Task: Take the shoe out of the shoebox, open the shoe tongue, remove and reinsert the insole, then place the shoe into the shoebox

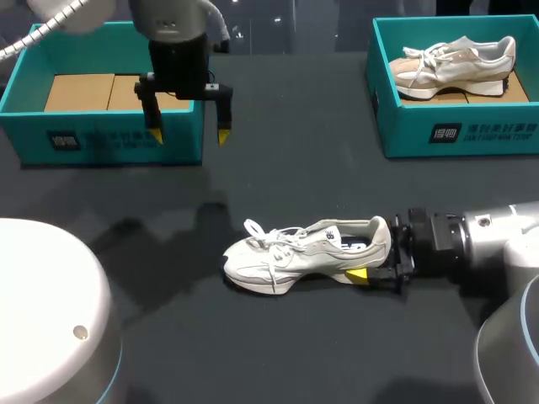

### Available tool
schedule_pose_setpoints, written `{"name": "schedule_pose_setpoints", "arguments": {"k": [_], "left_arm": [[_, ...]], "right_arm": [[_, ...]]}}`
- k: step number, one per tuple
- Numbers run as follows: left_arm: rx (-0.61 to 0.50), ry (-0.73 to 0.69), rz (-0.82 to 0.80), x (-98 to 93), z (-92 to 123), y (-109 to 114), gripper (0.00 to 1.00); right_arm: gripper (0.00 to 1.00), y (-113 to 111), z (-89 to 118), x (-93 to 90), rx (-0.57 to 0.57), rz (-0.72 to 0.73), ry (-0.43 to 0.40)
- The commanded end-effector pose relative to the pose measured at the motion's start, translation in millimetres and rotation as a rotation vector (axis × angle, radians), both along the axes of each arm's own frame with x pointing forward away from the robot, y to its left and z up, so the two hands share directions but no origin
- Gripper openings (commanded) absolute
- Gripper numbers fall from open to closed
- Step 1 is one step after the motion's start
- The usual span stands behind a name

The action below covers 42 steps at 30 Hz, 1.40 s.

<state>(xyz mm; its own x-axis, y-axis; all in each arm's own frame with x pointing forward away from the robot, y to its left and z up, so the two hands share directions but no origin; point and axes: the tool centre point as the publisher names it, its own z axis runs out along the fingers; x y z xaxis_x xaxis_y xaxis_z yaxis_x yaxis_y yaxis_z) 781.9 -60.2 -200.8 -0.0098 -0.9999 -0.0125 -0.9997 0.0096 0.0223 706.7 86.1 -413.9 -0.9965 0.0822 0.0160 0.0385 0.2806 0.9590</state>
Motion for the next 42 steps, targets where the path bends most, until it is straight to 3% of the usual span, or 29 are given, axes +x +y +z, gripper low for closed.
{"name": "schedule_pose_setpoints", "arguments": {"k": [1,13,28,42], "left_arm": [[0.007,-0.023,-0.011,-18.1,-7.9,-23.4,1.0],[0.004,0.013,-0.012,-43.4,-16.7,-92.4,1.0],[0.006,0.029,-0.022,-43.4,-20.8,-94.0,1.0],[0.092,0.088,-0.052,-62.1,-47.8,-163.2,1.0]], "right_arm": [[0.0,1.2,-1.7,-2.3,-0.005,-0.001,0.001],[0.0,1.2,-1.7,-2.3,-0.005,-0.001,0.001],[0.0,1.2,-1.7,-2.3,-0.005,-0.001,0.001],[0.0,1.2,-1.7,-2.3,-0.005,-0.001,0.001]]}}
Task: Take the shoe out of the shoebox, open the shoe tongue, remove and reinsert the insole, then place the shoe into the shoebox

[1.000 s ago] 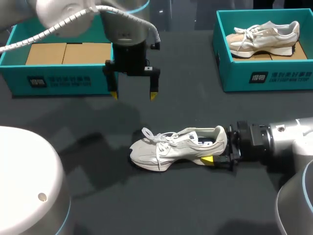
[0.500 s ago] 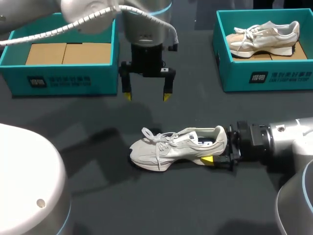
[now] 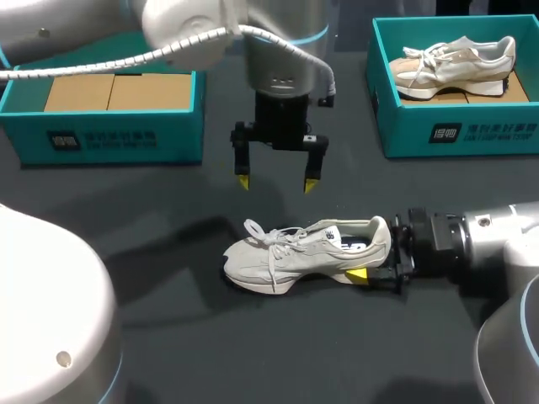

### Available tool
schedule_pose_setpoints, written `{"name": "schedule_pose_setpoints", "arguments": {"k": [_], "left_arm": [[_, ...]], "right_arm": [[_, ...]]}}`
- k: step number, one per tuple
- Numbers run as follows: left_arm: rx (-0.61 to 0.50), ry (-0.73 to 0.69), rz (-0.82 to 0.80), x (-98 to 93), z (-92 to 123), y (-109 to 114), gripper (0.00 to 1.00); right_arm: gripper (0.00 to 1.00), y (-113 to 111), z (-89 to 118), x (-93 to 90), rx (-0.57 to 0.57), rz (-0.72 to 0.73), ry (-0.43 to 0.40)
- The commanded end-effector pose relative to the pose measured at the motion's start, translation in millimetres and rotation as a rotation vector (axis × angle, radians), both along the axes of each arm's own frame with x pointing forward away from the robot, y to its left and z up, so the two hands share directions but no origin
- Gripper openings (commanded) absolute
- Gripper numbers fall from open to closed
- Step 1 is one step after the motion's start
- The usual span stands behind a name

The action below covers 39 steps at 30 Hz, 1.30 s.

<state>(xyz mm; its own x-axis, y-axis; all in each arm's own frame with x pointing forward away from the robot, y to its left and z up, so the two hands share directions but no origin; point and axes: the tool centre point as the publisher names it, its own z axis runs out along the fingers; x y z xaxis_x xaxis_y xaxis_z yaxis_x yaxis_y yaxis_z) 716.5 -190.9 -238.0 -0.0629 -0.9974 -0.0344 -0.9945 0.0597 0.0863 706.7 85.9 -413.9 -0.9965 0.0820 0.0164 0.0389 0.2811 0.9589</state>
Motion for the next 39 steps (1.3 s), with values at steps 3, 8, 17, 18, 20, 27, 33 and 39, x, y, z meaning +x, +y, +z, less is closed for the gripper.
{"name": "schedule_pose_setpoints", "arguments": {"k": [3,8,17,18,20,27,33,39], "left_arm": [[0.089,0.043,0.01,-2.4,-17.2,-42.6,1.0],[0.115,0.089,0.038,-11.1,-28.9,-51.7,1.0],[0.135,0.085,0.087,-17.2,-53.3,-61.9,1.0],[0.135,0.077,0.103,-17.2,-56.2,-63.1,1.0],[0.133,0.083,0.108,-17.1,-61.3,-65.1,1.0],[0.161,0.095,0.136,-14.9,-83.0,-71.8,1.0],[0.193,0.121,0.137,-15.3,-95.7,-71.0,1.0],[0.235,0.13,0.137,-19.1,-98.9,-72.3,1.0]], "right_arm": [[0.0,1.4,-1.7,-2.3,-0.004,-0.002,0.0],[0.0,1.4,-1.7,-2.3,-0.004,-0.002,0.0],[0.0,1.4,-1.7,-2.3,-0.004,-0.002,0.0],[0.0,1.4,-1.7,-2.3,-0.004,-0.002,0.0],[0.0,1.4,-1.7,-2.3,-0.004,-0.002,0.0],[0.0,1.4,-1.7,-2.3,-0.004,-0.002,0.0],[0.0,1.4,-1.7,-2.3,-0.004,-0.002,0.0],[0.0,1.4,-1.7,-2.3,-0.004,-0.002,0.0]]}}
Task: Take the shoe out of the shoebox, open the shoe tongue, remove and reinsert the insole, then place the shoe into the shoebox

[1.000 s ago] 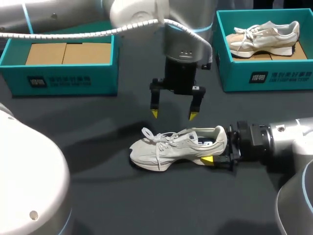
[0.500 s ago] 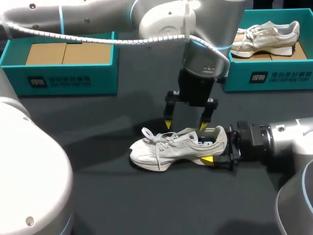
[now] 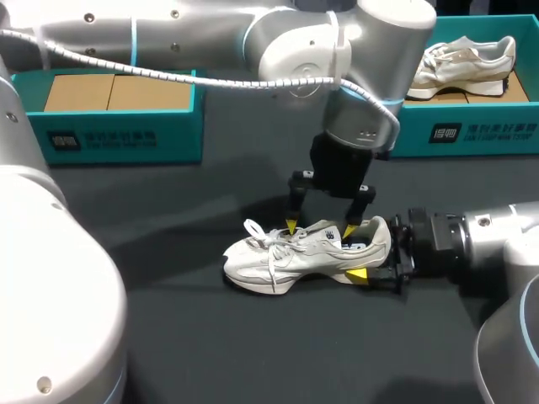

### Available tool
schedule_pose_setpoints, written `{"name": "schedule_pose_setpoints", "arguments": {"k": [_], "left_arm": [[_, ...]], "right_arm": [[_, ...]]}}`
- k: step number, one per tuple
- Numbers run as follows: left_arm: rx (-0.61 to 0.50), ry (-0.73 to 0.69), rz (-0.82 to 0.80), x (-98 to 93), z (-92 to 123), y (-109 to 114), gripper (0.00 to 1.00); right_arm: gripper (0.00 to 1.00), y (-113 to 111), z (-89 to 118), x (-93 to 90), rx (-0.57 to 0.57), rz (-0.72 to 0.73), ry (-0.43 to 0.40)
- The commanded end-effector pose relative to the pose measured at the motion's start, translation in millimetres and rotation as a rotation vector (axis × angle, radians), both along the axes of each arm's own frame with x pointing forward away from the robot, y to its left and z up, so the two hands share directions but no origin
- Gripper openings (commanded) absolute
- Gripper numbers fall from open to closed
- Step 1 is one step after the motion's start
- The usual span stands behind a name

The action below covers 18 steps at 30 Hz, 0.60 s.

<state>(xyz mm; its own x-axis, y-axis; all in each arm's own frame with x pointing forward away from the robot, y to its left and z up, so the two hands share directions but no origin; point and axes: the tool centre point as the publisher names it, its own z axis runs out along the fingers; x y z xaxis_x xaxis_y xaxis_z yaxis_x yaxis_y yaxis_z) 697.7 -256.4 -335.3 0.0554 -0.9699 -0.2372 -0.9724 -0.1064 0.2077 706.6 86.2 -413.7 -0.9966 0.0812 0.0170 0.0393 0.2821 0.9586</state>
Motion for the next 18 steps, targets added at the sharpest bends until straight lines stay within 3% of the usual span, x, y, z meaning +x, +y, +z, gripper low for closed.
{"name": "schedule_pose_setpoints", "arguments": {"k": [1,18], "left_arm": [[0.04,0.01,0.0,-0.7,-1.9,-6.7,1.0],[0.175,0.071,-0.018,-7.3,-9.9,5.8,1.0]], "right_arm": [[0.0,1.1,-1.9,-2.2,-0.003,-0.003,0.0],[0.0,1.1,-1.9,-2.2,-0.003,-0.003,0.0]]}}
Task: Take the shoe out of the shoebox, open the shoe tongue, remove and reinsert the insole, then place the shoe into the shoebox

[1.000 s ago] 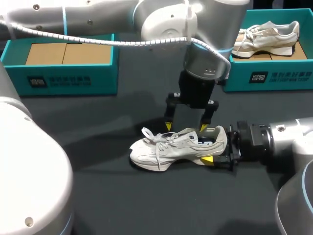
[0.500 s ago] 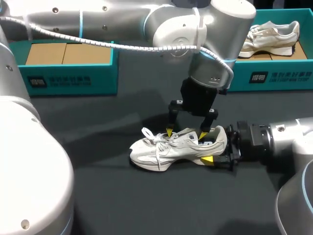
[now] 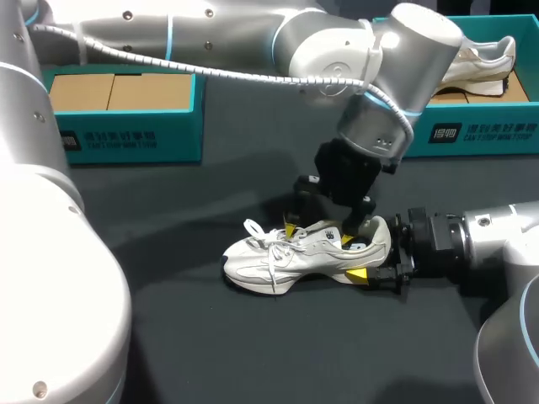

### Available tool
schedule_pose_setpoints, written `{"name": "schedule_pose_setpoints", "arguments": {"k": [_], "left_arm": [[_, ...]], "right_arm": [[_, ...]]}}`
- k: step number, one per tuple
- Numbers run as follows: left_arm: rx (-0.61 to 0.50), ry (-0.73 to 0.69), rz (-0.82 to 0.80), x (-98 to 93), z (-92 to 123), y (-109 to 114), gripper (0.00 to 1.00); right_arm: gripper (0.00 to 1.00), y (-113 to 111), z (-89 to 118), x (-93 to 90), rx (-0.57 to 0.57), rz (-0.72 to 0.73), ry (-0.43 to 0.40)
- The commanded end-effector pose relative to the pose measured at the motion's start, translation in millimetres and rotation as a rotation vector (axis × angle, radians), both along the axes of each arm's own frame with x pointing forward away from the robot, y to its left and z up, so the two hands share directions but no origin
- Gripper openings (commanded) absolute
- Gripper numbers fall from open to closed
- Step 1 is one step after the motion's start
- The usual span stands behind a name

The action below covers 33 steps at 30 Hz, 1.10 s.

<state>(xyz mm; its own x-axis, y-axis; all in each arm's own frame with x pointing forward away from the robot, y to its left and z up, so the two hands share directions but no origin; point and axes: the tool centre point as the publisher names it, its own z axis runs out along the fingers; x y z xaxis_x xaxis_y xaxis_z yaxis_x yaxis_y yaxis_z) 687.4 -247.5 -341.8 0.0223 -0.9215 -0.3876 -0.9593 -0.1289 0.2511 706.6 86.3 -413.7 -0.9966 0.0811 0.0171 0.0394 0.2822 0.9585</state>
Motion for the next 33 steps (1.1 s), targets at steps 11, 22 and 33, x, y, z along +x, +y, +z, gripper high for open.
{"name": "schedule_pose_setpoints", "arguments": {"k": [11,22,33], "left_arm": [[0.046,-0.013,-0.035,-1.1,3.5,6.7,0.73],[0.011,-0.053,-0.048,-2.9,18.5,11.8,0.44],[-0.052,-0.083,-0.025,-0.7,29.2,23.4,0.11]], "right_arm": [[0.0,1.0,-1.9,-2.2,-0.003,-0.003,0.0],[0.0,1.0,-1.9,-2.2,-0.003,-0.003,0.0],[0.0,1.0,-1.9,-2.2,-0.003,-0.003,0.0]]}}
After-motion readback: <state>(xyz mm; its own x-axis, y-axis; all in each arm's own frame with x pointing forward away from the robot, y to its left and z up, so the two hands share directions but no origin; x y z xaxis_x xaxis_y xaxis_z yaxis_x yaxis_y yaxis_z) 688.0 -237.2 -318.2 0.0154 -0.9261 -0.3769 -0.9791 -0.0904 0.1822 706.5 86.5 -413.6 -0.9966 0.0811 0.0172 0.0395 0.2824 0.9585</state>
